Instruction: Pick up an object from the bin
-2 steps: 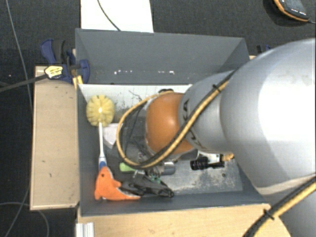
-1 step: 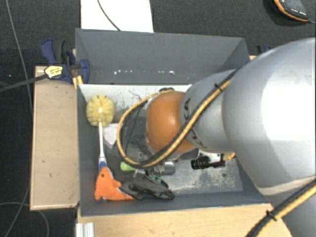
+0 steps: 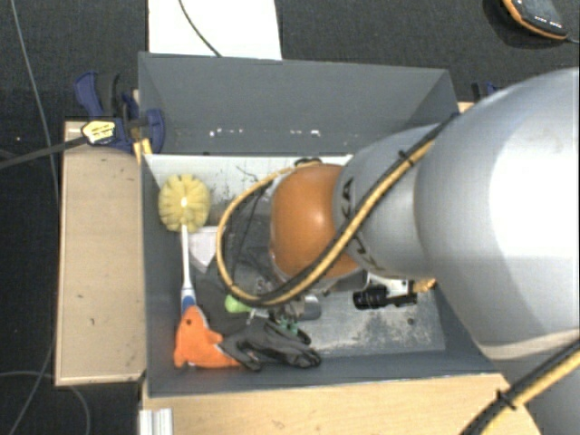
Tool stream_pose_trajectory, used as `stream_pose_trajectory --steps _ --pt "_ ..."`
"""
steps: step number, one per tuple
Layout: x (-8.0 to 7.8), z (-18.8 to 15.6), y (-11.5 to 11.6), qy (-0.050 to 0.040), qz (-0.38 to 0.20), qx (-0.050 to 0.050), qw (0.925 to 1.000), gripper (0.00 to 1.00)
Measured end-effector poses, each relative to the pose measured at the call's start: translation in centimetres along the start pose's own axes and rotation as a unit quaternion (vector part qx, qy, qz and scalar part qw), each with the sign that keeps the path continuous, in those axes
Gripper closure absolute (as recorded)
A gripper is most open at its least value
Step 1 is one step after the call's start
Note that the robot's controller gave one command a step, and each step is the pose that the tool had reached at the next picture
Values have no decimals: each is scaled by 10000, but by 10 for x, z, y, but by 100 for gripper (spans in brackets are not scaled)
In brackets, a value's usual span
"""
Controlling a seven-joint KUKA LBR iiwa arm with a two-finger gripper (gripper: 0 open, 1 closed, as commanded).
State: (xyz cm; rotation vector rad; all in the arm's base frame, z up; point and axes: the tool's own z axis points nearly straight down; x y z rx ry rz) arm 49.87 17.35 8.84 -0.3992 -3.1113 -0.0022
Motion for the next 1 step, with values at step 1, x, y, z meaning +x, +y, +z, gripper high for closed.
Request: stream_pose_trajectory --steps 1 --pt "1 -23 0 14 -3 8 10000 100"
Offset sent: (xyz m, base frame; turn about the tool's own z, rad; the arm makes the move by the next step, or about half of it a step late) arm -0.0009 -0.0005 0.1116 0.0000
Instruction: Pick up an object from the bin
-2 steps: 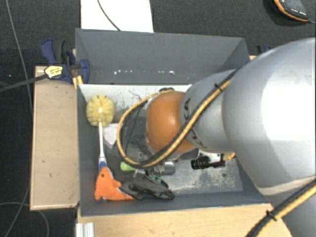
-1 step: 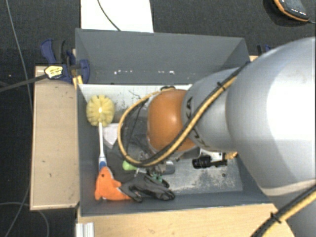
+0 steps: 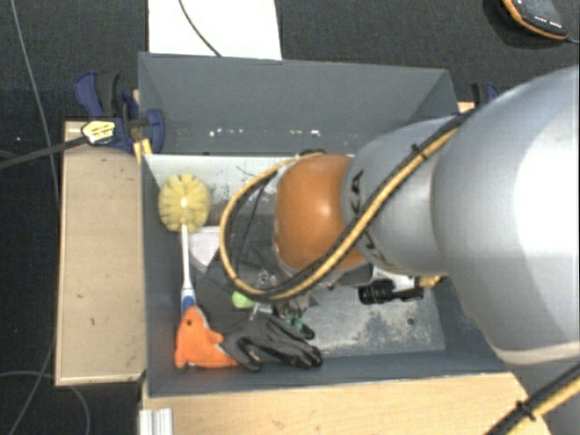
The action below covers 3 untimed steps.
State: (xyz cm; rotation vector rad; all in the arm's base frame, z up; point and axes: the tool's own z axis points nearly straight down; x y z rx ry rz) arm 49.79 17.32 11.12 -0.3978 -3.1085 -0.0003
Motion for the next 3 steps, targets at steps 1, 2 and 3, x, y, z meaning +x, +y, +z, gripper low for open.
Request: stream_pose_trajectory --steps 1,2,3 --pt "0 -19 0 1 -5 1 10000 100" --pt "0 -41 0 -6 -13 -3 10000 100" --pt "-1 -56 1 -21 -19 -14 10000 100"
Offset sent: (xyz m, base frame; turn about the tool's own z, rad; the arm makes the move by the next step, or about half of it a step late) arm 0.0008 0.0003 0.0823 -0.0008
